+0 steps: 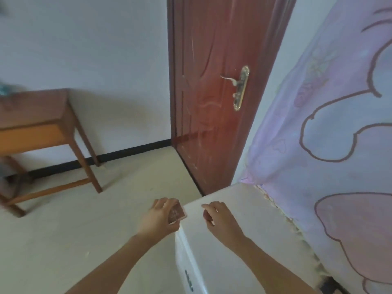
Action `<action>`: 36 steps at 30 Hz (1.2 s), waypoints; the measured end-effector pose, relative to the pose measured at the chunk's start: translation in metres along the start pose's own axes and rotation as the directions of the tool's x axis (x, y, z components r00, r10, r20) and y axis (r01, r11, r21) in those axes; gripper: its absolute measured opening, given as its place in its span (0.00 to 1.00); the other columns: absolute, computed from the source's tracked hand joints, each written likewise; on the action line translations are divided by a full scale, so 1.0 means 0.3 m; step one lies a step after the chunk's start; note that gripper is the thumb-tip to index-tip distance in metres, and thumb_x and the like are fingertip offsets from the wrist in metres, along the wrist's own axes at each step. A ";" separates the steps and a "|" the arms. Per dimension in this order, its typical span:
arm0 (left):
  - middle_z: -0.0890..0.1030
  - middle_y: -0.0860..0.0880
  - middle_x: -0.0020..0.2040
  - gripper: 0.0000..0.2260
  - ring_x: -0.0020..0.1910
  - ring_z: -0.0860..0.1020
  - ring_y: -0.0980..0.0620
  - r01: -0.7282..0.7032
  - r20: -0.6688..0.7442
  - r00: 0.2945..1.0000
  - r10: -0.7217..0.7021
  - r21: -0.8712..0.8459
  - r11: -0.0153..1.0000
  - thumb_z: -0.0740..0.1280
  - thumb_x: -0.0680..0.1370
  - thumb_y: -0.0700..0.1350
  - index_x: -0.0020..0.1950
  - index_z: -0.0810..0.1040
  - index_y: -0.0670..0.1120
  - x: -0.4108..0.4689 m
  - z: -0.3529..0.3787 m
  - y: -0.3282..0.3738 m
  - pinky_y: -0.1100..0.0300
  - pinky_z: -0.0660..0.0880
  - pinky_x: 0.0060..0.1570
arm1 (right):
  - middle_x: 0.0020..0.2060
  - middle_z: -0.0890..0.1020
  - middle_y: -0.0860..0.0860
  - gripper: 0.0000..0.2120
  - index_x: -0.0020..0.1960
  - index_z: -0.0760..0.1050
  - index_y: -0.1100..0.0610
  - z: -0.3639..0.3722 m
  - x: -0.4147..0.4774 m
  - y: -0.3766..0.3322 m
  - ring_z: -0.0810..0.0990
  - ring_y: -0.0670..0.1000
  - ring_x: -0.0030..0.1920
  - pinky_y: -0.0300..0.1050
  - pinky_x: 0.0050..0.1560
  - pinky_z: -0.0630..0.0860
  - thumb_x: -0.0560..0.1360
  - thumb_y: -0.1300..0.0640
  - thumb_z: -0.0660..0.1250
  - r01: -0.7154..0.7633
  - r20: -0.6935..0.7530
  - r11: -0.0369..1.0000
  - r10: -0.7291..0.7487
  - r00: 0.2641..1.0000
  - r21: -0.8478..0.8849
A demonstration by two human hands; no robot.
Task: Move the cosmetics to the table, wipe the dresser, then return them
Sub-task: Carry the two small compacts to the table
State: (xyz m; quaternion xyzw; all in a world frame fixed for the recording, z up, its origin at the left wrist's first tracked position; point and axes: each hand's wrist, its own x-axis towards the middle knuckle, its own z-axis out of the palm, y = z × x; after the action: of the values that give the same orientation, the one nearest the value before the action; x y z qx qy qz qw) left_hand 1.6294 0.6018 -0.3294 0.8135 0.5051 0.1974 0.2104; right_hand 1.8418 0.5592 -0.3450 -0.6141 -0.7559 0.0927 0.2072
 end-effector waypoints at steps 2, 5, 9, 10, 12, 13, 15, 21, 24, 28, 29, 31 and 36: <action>0.78 0.46 0.54 0.27 0.55 0.74 0.43 0.069 -0.068 0.995 -0.069 0.004 0.998 0.59 0.63 0.59 0.60 0.71 0.52 -0.075 -0.083 -0.052 0.53 0.76 0.49 | 0.47 0.77 0.53 0.15 0.58 0.75 0.59 0.018 0.050 -0.106 0.73 0.53 0.49 0.43 0.49 0.73 0.72 0.67 0.63 0.061 0.020 0.998 -0.062 0.998 0.011; 0.76 0.47 0.58 0.27 0.59 0.72 0.45 0.162 -0.131 0.979 -0.156 0.037 0.986 0.64 0.66 0.54 0.63 0.73 0.46 -0.215 -0.218 -0.138 0.58 0.71 0.53 | 0.47 0.76 0.54 0.11 0.54 0.74 0.60 0.074 0.091 -0.293 0.72 0.54 0.51 0.45 0.49 0.72 0.72 0.67 0.61 0.152 0.043 0.988 -0.154 0.987 0.040; 0.75 0.49 0.60 0.25 0.60 0.70 0.47 0.250 -0.174 0.956 -0.235 0.066 0.966 0.66 0.69 0.52 0.65 0.71 0.46 -0.463 -0.383 -0.287 0.61 0.69 0.54 | 0.51 0.76 0.56 0.13 0.56 0.75 0.61 0.182 0.093 -0.572 0.72 0.56 0.54 0.45 0.51 0.72 0.72 0.66 0.63 0.226 0.071 0.971 -0.232 0.970 0.084; 0.76 0.49 0.59 0.25 0.59 0.71 0.47 0.270 -0.207 0.945 -0.252 0.063 0.961 0.67 0.69 0.51 0.64 0.72 0.46 -0.535 -0.421 -0.323 0.61 0.70 0.52 | 0.51 0.77 0.56 0.14 0.56 0.76 0.61 0.213 0.085 -0.642 0.73 0.57 0.55 0.44 0.51 0.71 0.71 0.66 0.64 0.242 0.082 0.965 -0.251 0.965 0.101; 0.77 0.48 0.57 0.24 0.58 0.73 0.46 0.327 -0.271 0.913 -0.304 0.044 0.944 0.68 0.68 0.50 0.62 0.73 0.45 -0.682 -0.491 -0.397 0.60 0.71 0.50 | 0.50 0.77 0.58 0.14 0.56 0.76 0.62 0.277 0.071 -0.785 0.74 0.58 0.54 0.41 0.51 0.69 0.70 0.66 0.65 0.297 0.128 0.946 -0.314 0.941 0.132; 0.76 0.48 0.58 0.23 0.58 0.72 0.46 0.368 -0.294 0.892 -0.343 0.034 0.929 0.68 0.69 0.49 0.63 0.73 0.45 -0.756 -0.528 -0.427 0.60 0.70 0.50 | 0.50 0.78 0.58 0.15 0.56 0.76 0.62 0.310 0.064 -0.854 0.74 0.58 0.53 0.38 0.51 0.67 0.70 0.66 0.65 0.326 0.144 0.934 -0.346 0.927 0.150; 0.76 0.49 0.59 0.23 0.59 0.70 0.48 0.439 -0.334 0.848 -0.412 0.007 0.898 0.68 0.69 0.49 0.63 0.72 0.46 -0.895 -0.590 -0.487 0.62 0.68 0.50 | 0.51 0.78 0.57 0.16 0.58 0.76 0.61 0.369 0.055 -0.993 0.74 0.56 0.54 0.33 0.50 0.64 0.71 0.65 0.64 0.360 0.159 0.913 -0.391 0.907 0.191; 0.77 0.49 0.58 0.27 0.57 0.72 0.47 0.589 -0.448 0.701 -0.554 -0.073 0.805 0.62 0.64 0.56 0.61 0.74 0.46 -1.187 -0.732 -0.624 0.60 0.70 0.50 | 0.46 0.72 0.47 0.10 0.54 0.75 0.59 0.482 0.054 -1.341 0.67 0.46 0.50 0.32 0.50 0.63 0.73 0.64 0.63 0.476 0.238 0.841 -0.533 0.812 0.258; 0.79 0.47 0.54 0.24 0.53 0.74 0.45 0.622 -0.525 0.635 -0.567 -0.089 0.778 0.65 0.64 0.54 0.57 0.76 0.44 -1.243 -0.770 -0.693 0.60 0.69 0.45 | 0.51 0.75 0.51 0.11 0.56 0.75 0.59 0.501 0.101 -1.451 0.69 0.48 0.53 0.34 0.52 0.66 0.74 0.65 0.63 0.546 0.261 0.796 -0.603 0.753 0.263; 0.79 0.49 0.54 0.30 0.53 0.73 0.47 0.645 -0.542 0.596 -0.592 -0.115 0.755 0.57 0.61 0.60 0.57 0.76 0.45 -1.235 -0.797 -0.772 0.61 0.67 0.44 | 0.55 0.75 0.53 0.13 0.59 0.74 0.59 0.522 0.210 -1.534 0.71 0.51 0.57 0.37 0.55 0.68 0.75 0.63 0.63 0.589 0.275 0.765 -0.644 0.714 0.262; 0.79 0.49 0.54 0.32 0.53 0.73 0.48 0.645 -0.549 0.597 -0.585 -0.106 0.757 0.55 0.60 0.61 0.57 0.75 0.45 -1.219 -0.814 -0.796 0.61 0.68 0.44 | 0.55 0.74 0.52 0.13 0.59 0.73 0.58 0.532 0.248 -1.550 0.71 0.50 0.57 0.36 0.55 0.68 0.75 0.62 0.63 0.592 0.281 0.761 -0.648 0.708 0.264; 0.78 0.50 0.55 0.32 0.55 0.72 0.49 0.649 -0.556 0.601 -0.575 -0.082 0.757 0.56 0.61 0.61 0.59 0.75 0.46 -1.176 -0.865 -0.848 0.62 0.68 0.45 | 0.55 0.74 0.51 0.12 0.59 0.73 0.57 0.552 0.328 -1.579 0.71 0.50 0.57 0.35 0.55 0.68 0.75 0.62 0.63 0.602 0.274 0.750 -0.661 0.699 0.273; 0.76 0.50 0.59 0.22 0.57 0.69 0.51 0.669 -0.571 0.608 -0.551 -0.004 0.743 0.69 0.71 0.49 0.63 0.71 0.47 -1.006 -1.021 -0.998 0.64 0.68 0.50 | 0.56 0.74 0.50 0.14 0.61 0.72 0.56 0.601 0.576 -1.649 0.70 0.48 0.57 0.31 0.54 0.66 0.75 0.61 0.64 0.599 0.204 0.736 -0.669 0.715 0.315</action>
State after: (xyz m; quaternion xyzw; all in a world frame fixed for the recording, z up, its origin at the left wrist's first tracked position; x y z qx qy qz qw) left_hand 1.1206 0.4928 -0.2690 0.5183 0.8081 0.2785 0.0278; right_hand 1.2967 0.6338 -0.2770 -0.2658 -0.9277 0.1942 0.1763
